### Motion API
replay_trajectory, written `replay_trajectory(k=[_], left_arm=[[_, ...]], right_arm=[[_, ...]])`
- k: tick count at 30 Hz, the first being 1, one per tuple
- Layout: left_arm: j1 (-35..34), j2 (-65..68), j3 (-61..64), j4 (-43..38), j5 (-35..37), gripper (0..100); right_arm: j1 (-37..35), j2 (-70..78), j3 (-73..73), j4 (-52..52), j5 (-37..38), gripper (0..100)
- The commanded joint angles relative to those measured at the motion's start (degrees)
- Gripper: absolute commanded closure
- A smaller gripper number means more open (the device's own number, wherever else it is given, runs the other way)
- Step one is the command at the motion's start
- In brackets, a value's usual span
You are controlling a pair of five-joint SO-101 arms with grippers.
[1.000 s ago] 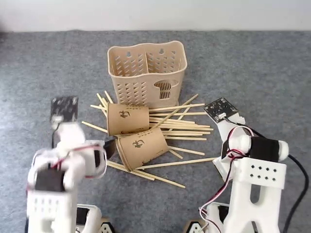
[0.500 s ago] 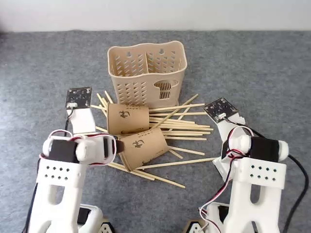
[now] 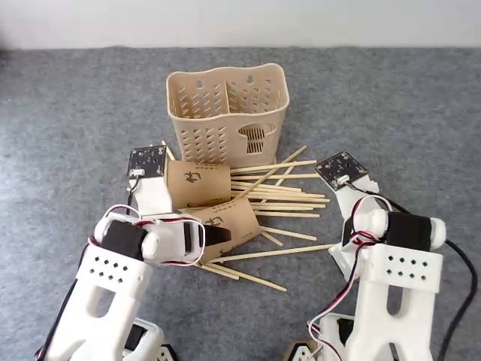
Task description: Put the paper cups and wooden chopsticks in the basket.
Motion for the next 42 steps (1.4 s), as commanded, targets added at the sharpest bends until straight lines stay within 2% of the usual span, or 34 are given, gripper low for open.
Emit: replay_trajectory(k=[1,5,14,21,25,37,42], left_arm=[[0.53,0.18,1.8,-4.57,0.79,61],[0.53,0.09,5.32,-9.14,0.97,61],[0.97,-0.26,5.93,-9.93,3.6,61],[8.7,-0.26,6.11,-9.93,6.86,61],[9.58,0.09,6.2,-11.87,7.38,62],[9.85,0.0,6.46,-14.51,7.12,98],[9.85,-0.26,5.93,-14.68,7.12,99]], right_arm=[[-0.04,-0.66,-0.26,0.66,0.53,90.5],[-0.04,-0.75,-0.26,0.66,0.53,90.5],[-0.22,-0.75,-0.26,0.66,0.35,90.5],[-0.13,-0.75,-0.26,0.66,0.35,90.5],[-0.04,-0.75,-0.26,0.66,0.35,90.5],[-0.04,-0.75,-0.26,0.75,0.35,90.5],[-0.04,-0.75,-0.26,0.75,0.35,90.5]])
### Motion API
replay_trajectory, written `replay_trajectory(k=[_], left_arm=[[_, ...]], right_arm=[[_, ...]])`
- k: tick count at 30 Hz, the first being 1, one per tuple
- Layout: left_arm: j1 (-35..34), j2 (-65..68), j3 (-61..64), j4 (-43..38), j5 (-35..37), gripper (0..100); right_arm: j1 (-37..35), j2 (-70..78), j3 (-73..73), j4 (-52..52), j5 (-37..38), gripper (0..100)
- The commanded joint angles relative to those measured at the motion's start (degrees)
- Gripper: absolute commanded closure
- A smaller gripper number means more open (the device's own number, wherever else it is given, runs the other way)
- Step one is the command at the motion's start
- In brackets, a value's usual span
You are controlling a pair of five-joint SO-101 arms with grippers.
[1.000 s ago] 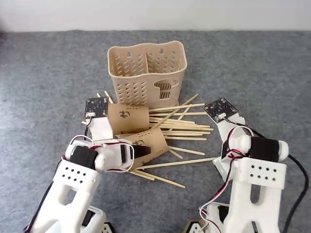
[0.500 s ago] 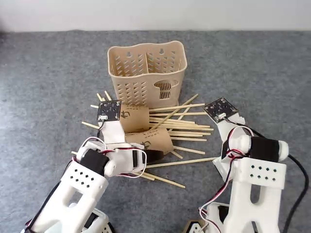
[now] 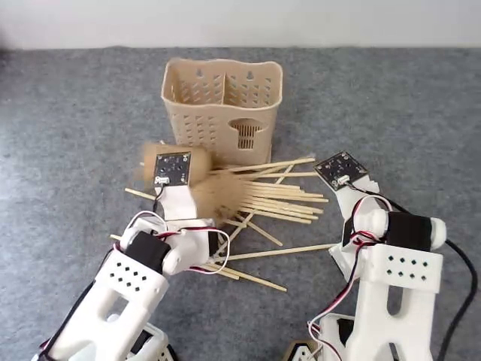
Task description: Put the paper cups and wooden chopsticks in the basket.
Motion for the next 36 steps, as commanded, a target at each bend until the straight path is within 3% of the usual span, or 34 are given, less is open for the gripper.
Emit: replay_trajectory(k=[1,10,14,21,28,31,36], left_arm=[[0.35,-0.35,-0.92,-1.14,0.18,99],[0.35,-0.35,-6.9,1.49,0.18,99],[0.18,-0.35,-14.29,9.32,-0.09,99],[0.09,0.09,-30.55,25.05,-8.26,99],[-0.09,0.18,-35.65,32.7,-14.51,99],[-4.4,0.18,-35.65,33.76,-20.66,99],[-17.32,0.26,-35.56,33.76,-28.92,99]], right_arm=[[-0.04,-0.75,-0.26,0.57,0.35,90.5],[-0.04,-0.75,-0.26,0.57,0.35,90.5],[-0.04,-0.75,-0.26,0.57,0.35,90.5],[-0.04,-0.75,-0.26,0.57,0.44,90.5],[-0.04,-0.75,-0.26,0.57,0.44,90.5],[-0.04,-0.75,0.0,0.57,0.44,90.5],[-0.31,-0.75,1.93,0.04,0.62,90.5]])
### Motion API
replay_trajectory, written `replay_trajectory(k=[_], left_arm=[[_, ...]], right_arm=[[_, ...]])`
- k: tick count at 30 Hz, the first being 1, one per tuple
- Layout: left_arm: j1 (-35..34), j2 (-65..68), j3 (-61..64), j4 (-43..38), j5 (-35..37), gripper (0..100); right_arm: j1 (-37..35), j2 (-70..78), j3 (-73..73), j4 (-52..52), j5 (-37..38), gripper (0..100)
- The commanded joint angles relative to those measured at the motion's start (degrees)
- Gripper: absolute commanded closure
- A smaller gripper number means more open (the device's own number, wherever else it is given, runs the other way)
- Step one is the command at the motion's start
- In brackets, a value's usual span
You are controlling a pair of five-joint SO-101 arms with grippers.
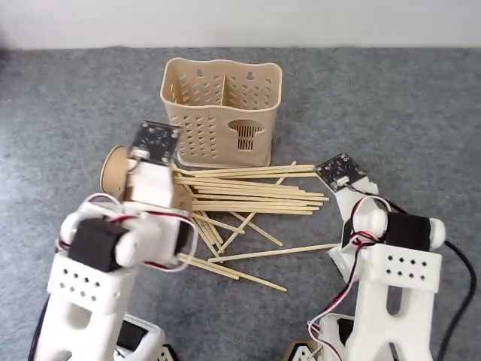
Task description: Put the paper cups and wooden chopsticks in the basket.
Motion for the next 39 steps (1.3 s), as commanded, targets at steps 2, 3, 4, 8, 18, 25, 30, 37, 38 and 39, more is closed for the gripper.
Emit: replay_trajectory(k=[2,3,4,8,18,25,30,37,38,39], left_arm=[[-10.99,0.26,-3.12,0.35,-7.21,99],[-12.75,0.26,-3.12,0.35,-8.44,99],[-14.51,0.26,-3.03,0.35,-9.58,99],[-21.19,3.25,-1.98,0.26,-14.59,99],[-34.9,31.74,-15.96,0.18,-22.68,99],[-38.86,44.75,-27.65,0.35,-23.3,99],[-43.08,45.98,-34.51,1.76,-23.38,99],[-43.43,45.54,-34.51,1.76,-25.05,99],[-43.25,45.27,-33.63,1.76,-25.05,99],[-43.16,45.19,-32.92,1.76,-25.23,99]], right_arm=[[-0.31,-0.75,0.0,0.04,0.62,90.5],[-0.31,-0.75,0.0,0.04,0.62,90.5],[-0.31,-0.75,0.0,0.04,0.62,90.5],[-0.31,-0.75,0.0,-0.04,0.62,90.5],[-0.31,-0.75,1.05,-0.13,0.62,90.5],[-0.31,-0.75,1.23,-0.13,0.62,90.5],[-0.22,-0.75,1.23,-0.13,0.62,90.5],[-0.4,-0.75,1.23,-0.13,0.62,90.5],[-0.4,-0.75,1.23,-0.13,0.62,90.5],[-0.4,-0.75,1.23,-0.13,0.62,90.5]])
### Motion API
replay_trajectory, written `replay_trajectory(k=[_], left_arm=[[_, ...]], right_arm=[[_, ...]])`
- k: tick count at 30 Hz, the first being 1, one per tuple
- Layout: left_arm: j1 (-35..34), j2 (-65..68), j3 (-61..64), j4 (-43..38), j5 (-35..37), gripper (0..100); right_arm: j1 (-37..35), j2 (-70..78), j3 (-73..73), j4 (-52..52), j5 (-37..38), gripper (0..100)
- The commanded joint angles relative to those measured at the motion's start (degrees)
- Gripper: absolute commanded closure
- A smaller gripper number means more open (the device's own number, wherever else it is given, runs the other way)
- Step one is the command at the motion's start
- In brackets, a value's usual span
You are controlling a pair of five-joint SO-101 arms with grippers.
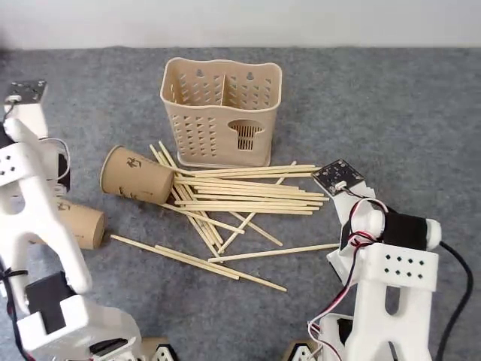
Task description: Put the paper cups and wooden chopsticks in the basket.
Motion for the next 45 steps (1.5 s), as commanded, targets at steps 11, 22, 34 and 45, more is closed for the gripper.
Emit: replay_trajectory(k=[11,22,34,45], left_arm=[[-5.8,-0.62,-3.03,1.23,-4.84,98],[-18.55,0.18,-4.09,-1.23,-6.68,73],[-18.2,17.58,-3.91,-12.31,-7.21,74],[-13.45,19.87,-4.26,0.44,-21.54,74]], right_arm=[[-0.04,-0.75,-0.35,-0.13,0.62,90.5],[-0.31,-0.66,0.44,-0.84,0.62,90.5],[-0.04,-0.4,0.53,-0.57,0.62,90.5],[-0.31,-0.4,0.53,-0.66,0.35,90.5]])
